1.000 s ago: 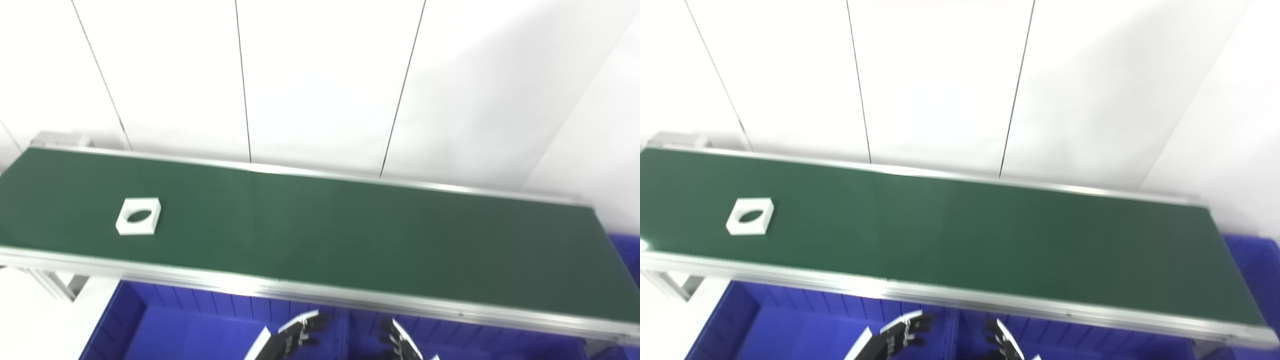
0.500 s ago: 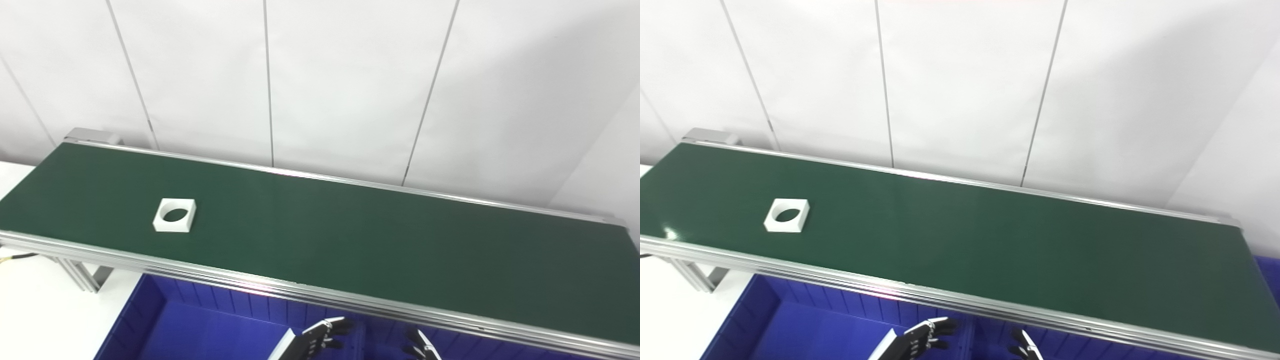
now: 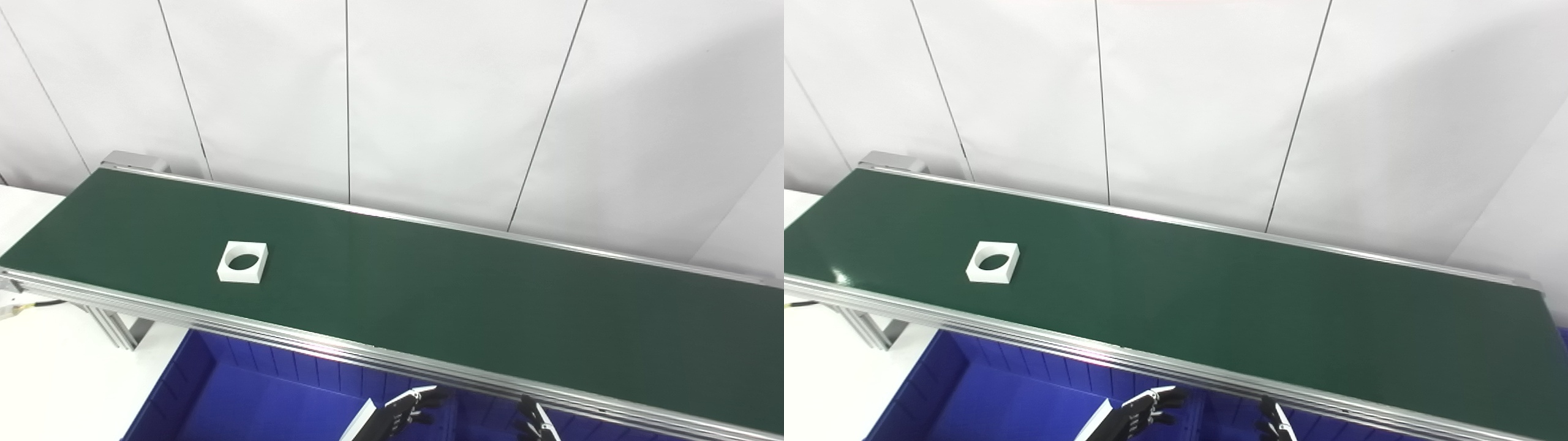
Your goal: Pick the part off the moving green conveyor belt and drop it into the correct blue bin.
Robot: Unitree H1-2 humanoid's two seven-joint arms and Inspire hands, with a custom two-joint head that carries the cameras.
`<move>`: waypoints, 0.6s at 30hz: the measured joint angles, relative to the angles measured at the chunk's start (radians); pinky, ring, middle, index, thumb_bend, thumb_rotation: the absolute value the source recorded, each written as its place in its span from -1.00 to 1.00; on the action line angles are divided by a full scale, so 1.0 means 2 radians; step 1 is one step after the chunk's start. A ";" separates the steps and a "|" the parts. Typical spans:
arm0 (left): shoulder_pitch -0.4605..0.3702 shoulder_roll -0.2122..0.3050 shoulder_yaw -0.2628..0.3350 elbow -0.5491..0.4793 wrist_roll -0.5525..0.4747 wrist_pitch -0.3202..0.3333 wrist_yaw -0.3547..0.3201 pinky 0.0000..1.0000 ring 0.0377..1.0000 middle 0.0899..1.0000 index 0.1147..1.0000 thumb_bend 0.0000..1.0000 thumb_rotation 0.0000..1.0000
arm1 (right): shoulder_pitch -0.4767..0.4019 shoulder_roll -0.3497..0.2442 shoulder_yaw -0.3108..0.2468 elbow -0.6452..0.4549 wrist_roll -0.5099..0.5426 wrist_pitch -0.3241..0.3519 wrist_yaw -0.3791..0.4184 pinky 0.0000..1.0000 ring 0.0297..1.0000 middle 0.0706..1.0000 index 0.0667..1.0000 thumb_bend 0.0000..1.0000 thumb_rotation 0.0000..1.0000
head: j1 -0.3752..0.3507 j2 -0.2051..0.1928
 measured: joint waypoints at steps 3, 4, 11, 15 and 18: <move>0.000 0.000 -0.003 -0.005 0.003 0.000 0.003 0.61 0.73 0.73 0.60 0.89 0.07 | 0.001 0.000 -0.001 0.000 -0.001 0.000 0.001 0.60 0.71 0.81 0.89 0.90 1.00 | 0.002 -0.001; 0.000 0.000 -0.004 -0.009 0.003 0.000 0.003 0.61 0.73 0.73 0.60 0.91 0.08 | 0.001 0.000 -0.001 0.000 -0.001 0.000 0.000 0.60 0.71 0.81 0.89 0.91 1.00 | 0.002 -0.001; 0.000 0.002 -0.016 -0.074 0.022 0.000 0.004 0.50 0.68 0.73 0.58 0.97 0.03 | -0.002 0.002 0.000 0.001 -0.005 0.000 0.000 0.62 0.73 0.85 0.90 0.89 1.00 | 0.005 -0.005; -0.009 0.005 -0.017 -0.121 0.051 -0.002 0.007 0.52 0.71 0.74 0.64 1.00 -0.08 | -0.004 0.004 0.000 0.003 -0.004 0.000 0.001 0.64 0.73 0.87 0.90 0.88 1.00 | 0.008 -0.005; -0.023 0.013 -0.007 -0.147 0.098 -0.002 0.014 0.49 0.68 0.73 0.66 1.00 -0.10 | -0.006 0.007 0.000 0.004 -0.004 0.000 0.001 0.64 0.74 0.87 0.91 0.87 1.00 | 0.006 -0.006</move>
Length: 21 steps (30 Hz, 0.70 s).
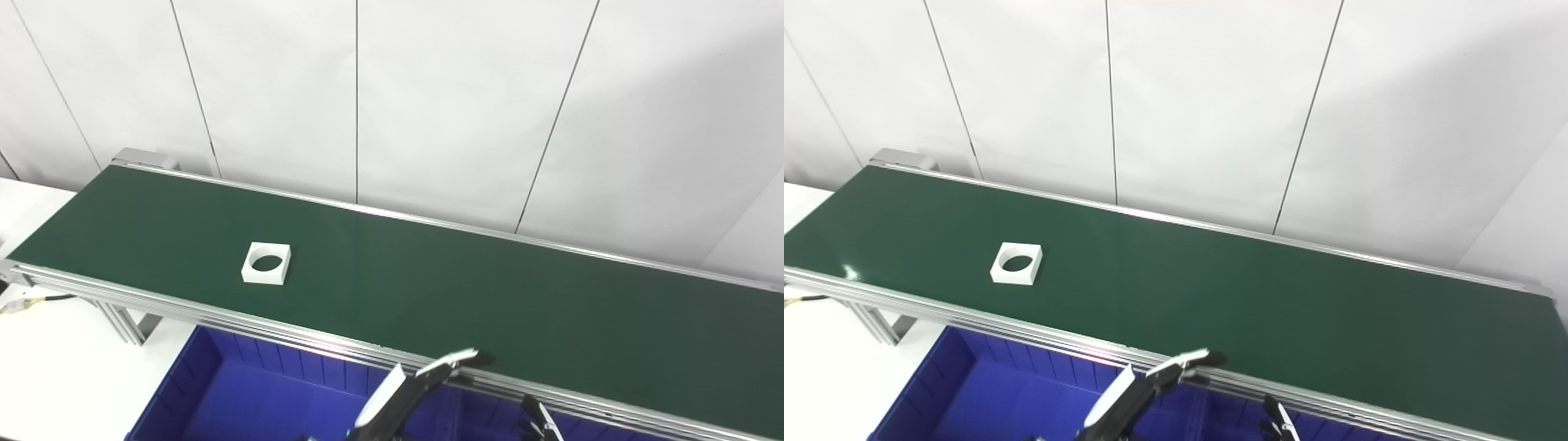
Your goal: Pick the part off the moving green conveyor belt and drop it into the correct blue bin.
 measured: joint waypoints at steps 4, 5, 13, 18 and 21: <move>-0.020 0.009 0.023 -0.012 0.045 0.000 0.003 0.55 0.70 0.74 0.68 1.00 -0.21 | 0.000 0.000 0.001 0.001 0.000 0.000 0.000 0.63 0.73 0.82 0.91 0.88 1.00 | -0.004 -0.003; -0.026 0.010 0.029 -0.013 0.054 0.000 0.004 0.64 0.72 0.75 0.69 1.00 -0.26 | 0.000 0.000 0.000 0.002 0.000 0.000 0.001 0.63 0.73 0.83 0.90 0.88 1.00 | -0.005 -0.004; -0.104 0.037 0.053 -0.015 0.107 -0.001 0.022 0.65 0.71 0.76 0.72 1.00 -0.38 | -0.002 0.005 0.001 0.002 0.000 0.000 0.001 0.61 0.73 0.87 0.89 0.88 0.99 | -0.006 -0.004; -0.140 0.049 0.075 -0.015 0.140 0.000 0.020 0.64 0.70 0.75 0.72 1.00 -0.41 | -0.002 0.005 0.001 0.002 0.000 0.000 0.001 0.61 0.74 0.85 0.89 0.91 0.99 | -0.007 -0.005; -0.157 0.063 0.079 -0.014 0.162 0.002 0.010 0.60 0.67 0.72 0.69 1.00 -0.32 | -0.003 0.006 0.001 0.002 0.000 0.000 0.001 0.60 0.74 0.85 0.89 0.91 0.99 | -0.005 -0.005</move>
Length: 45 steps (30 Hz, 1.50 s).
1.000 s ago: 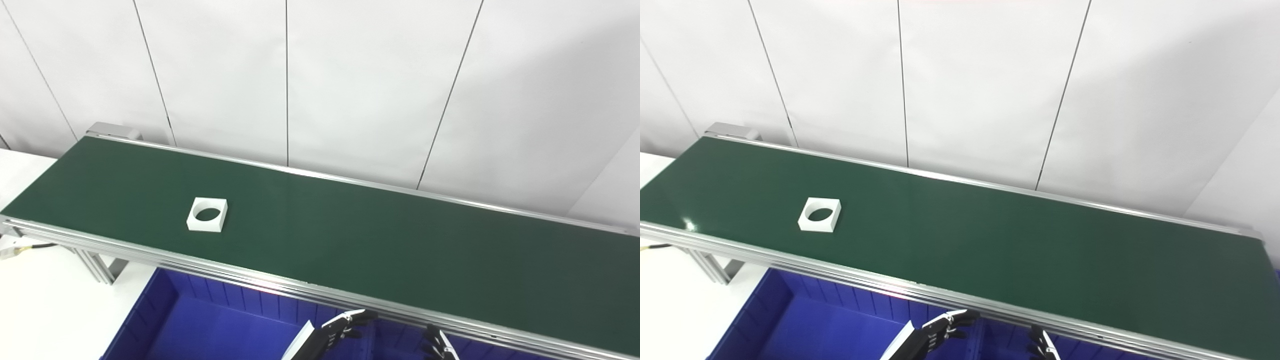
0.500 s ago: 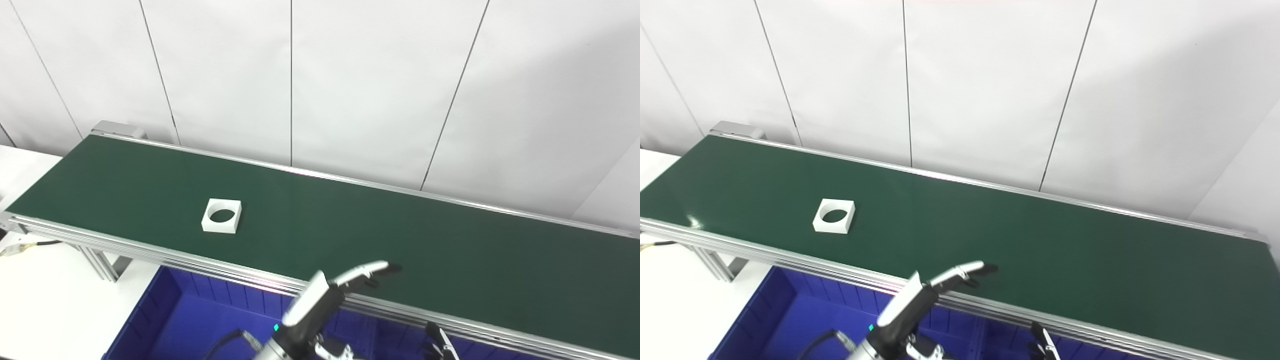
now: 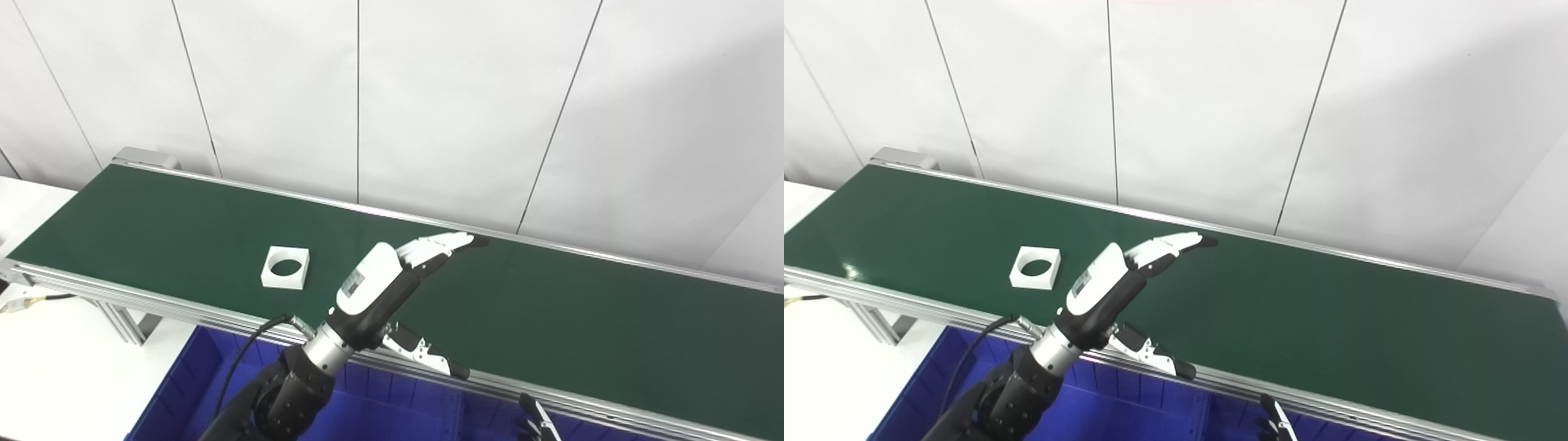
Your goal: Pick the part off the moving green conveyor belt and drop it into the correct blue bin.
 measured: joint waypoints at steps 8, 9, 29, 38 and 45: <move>-0.054 0.033 0.027 0.007 0.056 0.032 -0.013 0.58 0.65 0.67 0.64 1.00 -0.32 | -0.004 0.001 0.000 0.004 0.000 0.000 0.000 0.60 0.73 0.84 0.88 0.91 0.97 | 0.000 -0.004; -0.061 0.037 0.030 0.007 0.064 0.041 -0.015 0.58 0.66 0.67 0.64 1.00 -0.32 | -0.004 0.002 0.000 0.005 0.000 0.000 0.000 0.60 0.73 0.84 0.88 0.91 0.97 | 0.000 -0.004; -0.129 0.099 0.016 0.025 0.148 0.189 -0.176 0.41 0.65 0.78 0.79 1.00 -0.65 | -0.007 0.009 0.001 0.010 -0.001 0.000 0.000 0.59 0.73 0.83 0.87 0.93 0.95 | -0.005 -0.008; -0.144 0.108 0.009 0.103 0.139 0.199 -0.192 0.32 0.61 0.70 0.76 1.00 -0.63 | -0.008 0.009 0.004 0.012 0.000 0.000 0.000 0.57 0.73 0.85 0.88 0.90 0.92 | -0.008 -0.012; -0.163 0.117 -0.002 0.159 0.127 0.202 -0.194 0.34 0.61 0.71 0.77 1.00 -0.58 | -0.008 0.008 0.005 0.013 -0.001 0.000 -0.001 0.57 0.74 0.85 0.87 0.88 0.91 | -0.009 -0.008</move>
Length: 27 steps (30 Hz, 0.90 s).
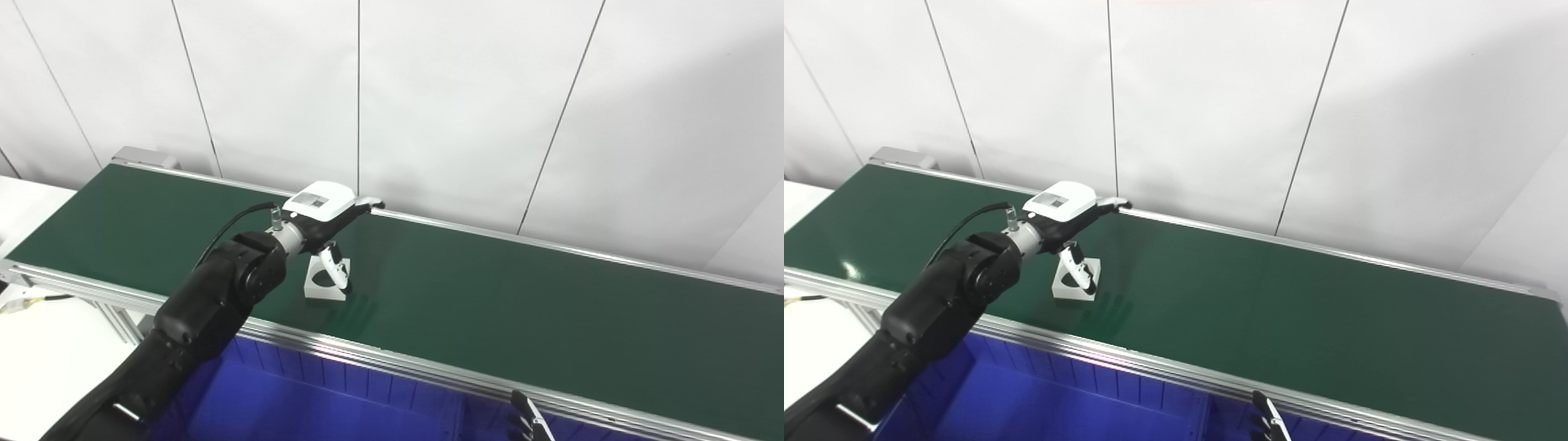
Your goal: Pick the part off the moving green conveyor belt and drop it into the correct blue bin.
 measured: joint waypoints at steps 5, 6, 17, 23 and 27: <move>-0.012 0.000 -0.012 0.031 -0.010 0.007 -0.011 0.33 0.60 0.70 0.75 1.00 -0.63 | 0.000 0.000 0.000 0.000 0.000 0.000 0.000 0.56 0.73 0.84 0.87 0.89 0.92 | -0.002 0.001; -0.014 0.000 -0.015 0.038 -0.010 0.010 -0.012 0.34 0.61 0.71 0.76 1.00 -0.62 | 0.001 0.000 0.000 0.000 -0.001 0.000 0.000 0.57 0.73 0.83 0.87 0.89 0.92 | -0.003 0.002; -0.035 -0.015 -0.057 0.125 -0.009 0.025 -0.004 0.36 0.63 0.73 0.75 1.00 -0.56 | 0.004 0.000 0.000 -0.004 -0.004 0.000 0.000 0.59 0.75 0.82 0.88 0.87 0.91 | -0.008 0.004; -0.037 -0.036 -0.077 0.159 -0.010 0.028 0.025 0.37 0.62 0.73 0.76 1.00 -0.50 | 0.008 0.000 0.002 -0.017 -0.006 0.000 -0.001 0.59 0.74 0.82 0.87 0.84 0.90 | -0.018 0.008; -0.038 -0.043 -0.087 0.181 -0.010 0.023 0.067 0.31 0.57 0.69 0.73 1.00 -0.54 | 0.008 0.000 0.002 -0.017 -0.005 0.000 -0.001 0.57 0.74 0.80 0.87 0.84 0.90 | -0.022 0.010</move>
